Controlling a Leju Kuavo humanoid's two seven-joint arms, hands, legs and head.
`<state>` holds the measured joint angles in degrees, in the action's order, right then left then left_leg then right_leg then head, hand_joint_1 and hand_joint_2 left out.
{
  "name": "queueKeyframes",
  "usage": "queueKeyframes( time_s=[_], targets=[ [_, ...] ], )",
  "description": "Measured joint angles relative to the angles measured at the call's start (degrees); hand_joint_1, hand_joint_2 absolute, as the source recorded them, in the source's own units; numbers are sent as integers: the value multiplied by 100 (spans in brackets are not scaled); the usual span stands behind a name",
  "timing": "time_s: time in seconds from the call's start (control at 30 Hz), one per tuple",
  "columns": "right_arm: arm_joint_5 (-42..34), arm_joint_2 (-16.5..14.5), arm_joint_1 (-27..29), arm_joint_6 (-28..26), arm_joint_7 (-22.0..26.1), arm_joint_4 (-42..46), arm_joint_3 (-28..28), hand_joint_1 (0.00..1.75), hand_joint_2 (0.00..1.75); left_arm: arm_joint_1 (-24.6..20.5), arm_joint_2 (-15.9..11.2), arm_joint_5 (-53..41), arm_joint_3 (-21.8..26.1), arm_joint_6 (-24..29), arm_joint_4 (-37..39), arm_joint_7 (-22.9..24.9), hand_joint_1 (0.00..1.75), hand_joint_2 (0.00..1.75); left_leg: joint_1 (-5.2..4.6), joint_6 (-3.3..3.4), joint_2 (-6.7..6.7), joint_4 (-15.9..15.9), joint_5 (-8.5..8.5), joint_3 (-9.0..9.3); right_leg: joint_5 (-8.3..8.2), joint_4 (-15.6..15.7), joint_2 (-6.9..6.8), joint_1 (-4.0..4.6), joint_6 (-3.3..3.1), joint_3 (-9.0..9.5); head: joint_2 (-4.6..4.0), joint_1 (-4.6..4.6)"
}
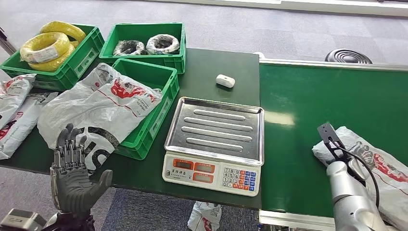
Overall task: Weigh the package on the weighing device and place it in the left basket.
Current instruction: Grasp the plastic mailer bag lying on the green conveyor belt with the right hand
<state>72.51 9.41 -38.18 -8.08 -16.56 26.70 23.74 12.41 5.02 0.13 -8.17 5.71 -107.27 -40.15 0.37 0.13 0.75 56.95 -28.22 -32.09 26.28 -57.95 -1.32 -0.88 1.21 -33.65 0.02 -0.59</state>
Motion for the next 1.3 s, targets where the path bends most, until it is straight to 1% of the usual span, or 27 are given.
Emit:
queueKeyframes(
  time_s=[0.1,0.27,0.3,0.4,0.43,0.6,0.83,1.0,1.1,1.2,1.3],
  targets=[
    [-205,-184,135,-40,224,1,101,0,175,5,28,-34,16,-20,-9,0,0,175,0,0,-2,0,0,-1,0,0,-2,0,0,-1,0,-2],
    [-304,-348,248,-116,329,4,220,0,175,10,59,-74,31,-51,-9,0,0,175,0,0,2,0,0,0,1,0,1,1,0,-1,0,-2],
    [-340,-367,255,-123,361,6,245,6,175,12,68,-81,34,-69,-9,0,0,175,0,0,2,0,0,1,1,0,1,1,0,-1,0,-1],
    [-407,-419,291,-167,426,47,318,137,175,22,113,-115,48,-150,-9,0,0,175,0,0,2,0,0,2,1,0,1,1,0,0,0,-1],
    [-418,-437,310,-179,440,77,337,174,175,24,133,-134,55,-187,-9,0,0,175,0,0,2,0,0,2,1,0,1,1,0,1,0,-1],
    [-388,-505,402,-243,456,327,405,175,175,22,245,-212,115,-319,-9,0,0,175,0,0,2,0,0,2,1,0,1,1,0,1,0,-1],
    [-335,-560,478,-317,456,593,466,175,175,23,339,-240,176,-336,-9,0,0,175,0,0,2,0,0,2,1,0,1,1,0,0,0,-1],
    [-295,-643,608,-615,463,974,502,175,175,64,418,-284,215,-375,-48,0,0,175,0,0,0,0,0,-1,1,0,0,1,0,-1,0,-2],
    [-150,-757,735,-860,551,1587,512,175,175,83,463,-296,252,-355,-117,0,0,175,-1,0,-1,0,0,-7,1,0,0,0,0,-4,0,-2],
    [175,-924,877,-1099,714,2508,406,175,175,94,485,-295,266,-287,-192,0,0,175,-1,0,4,0,0,-11,1,-1,2,0,0,-12,0,-2],
    [375,-1082,948,-1127,751,3349,241,175,175,101,502,-292,277,-260,-247,0,0,175,0,0,9,0,0,-11,1,-1,5,2,-1,-16,0,-3]
  ],
)
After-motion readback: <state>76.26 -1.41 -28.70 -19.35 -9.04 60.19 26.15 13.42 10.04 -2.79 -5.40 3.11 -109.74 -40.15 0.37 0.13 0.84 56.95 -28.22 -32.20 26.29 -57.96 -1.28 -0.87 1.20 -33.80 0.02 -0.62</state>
